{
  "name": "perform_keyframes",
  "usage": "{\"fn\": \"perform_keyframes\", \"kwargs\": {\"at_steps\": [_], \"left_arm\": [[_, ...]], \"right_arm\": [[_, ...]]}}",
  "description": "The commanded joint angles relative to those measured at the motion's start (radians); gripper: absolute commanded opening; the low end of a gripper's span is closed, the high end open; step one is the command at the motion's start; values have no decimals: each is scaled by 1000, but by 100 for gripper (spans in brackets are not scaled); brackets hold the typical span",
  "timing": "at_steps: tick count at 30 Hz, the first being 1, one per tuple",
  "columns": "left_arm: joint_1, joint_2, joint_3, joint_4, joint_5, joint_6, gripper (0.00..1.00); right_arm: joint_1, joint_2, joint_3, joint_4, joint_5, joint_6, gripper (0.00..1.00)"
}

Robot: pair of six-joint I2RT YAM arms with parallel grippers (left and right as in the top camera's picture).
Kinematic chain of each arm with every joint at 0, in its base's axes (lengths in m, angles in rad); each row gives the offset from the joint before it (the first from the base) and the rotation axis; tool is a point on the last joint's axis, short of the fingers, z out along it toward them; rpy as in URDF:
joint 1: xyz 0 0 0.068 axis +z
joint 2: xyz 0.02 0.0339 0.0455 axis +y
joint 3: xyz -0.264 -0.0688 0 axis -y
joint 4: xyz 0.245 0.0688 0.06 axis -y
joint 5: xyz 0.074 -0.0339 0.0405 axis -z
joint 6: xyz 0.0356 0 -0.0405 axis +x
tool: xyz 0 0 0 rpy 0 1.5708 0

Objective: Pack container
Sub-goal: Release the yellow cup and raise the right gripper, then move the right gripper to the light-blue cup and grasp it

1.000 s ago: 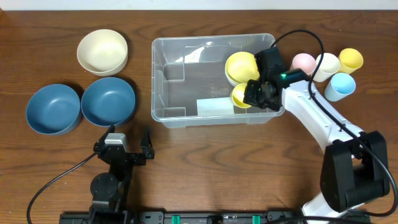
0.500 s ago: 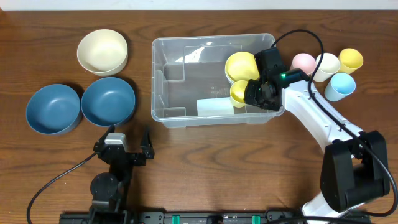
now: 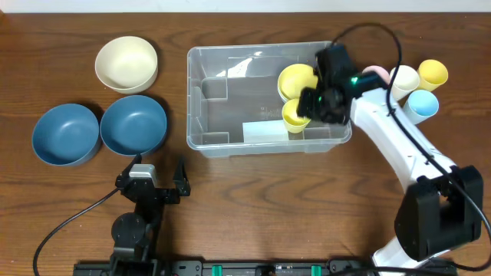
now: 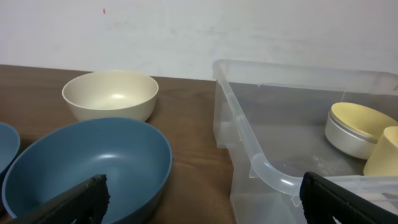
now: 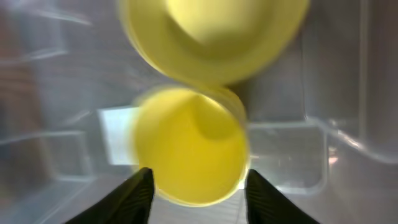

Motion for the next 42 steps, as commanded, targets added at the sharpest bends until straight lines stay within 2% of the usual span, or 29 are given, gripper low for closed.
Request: {"fn": "perform_keyframes", "kwargs": {"at_steps": [1,9,21,34,42], "left_arm": [[5,-5,-18,-37,-20,13,98],[5,-5,-18,-37,-20,13,98],[5,-5,-18,-37,-20,13,98],[5,-5,-18,-37,-20,13,98],[5,-5,-18,-37,-20,13,98]], "right_arm": [[7,-4,113,-55,14,-49,54],[-56,-4,277,-243,208,-21,59],[-417,-3,245,-280,213,1,60],[-665,-1,-45,-48,206,35,59],[-741,3,-59,13,161,34,56]]}}
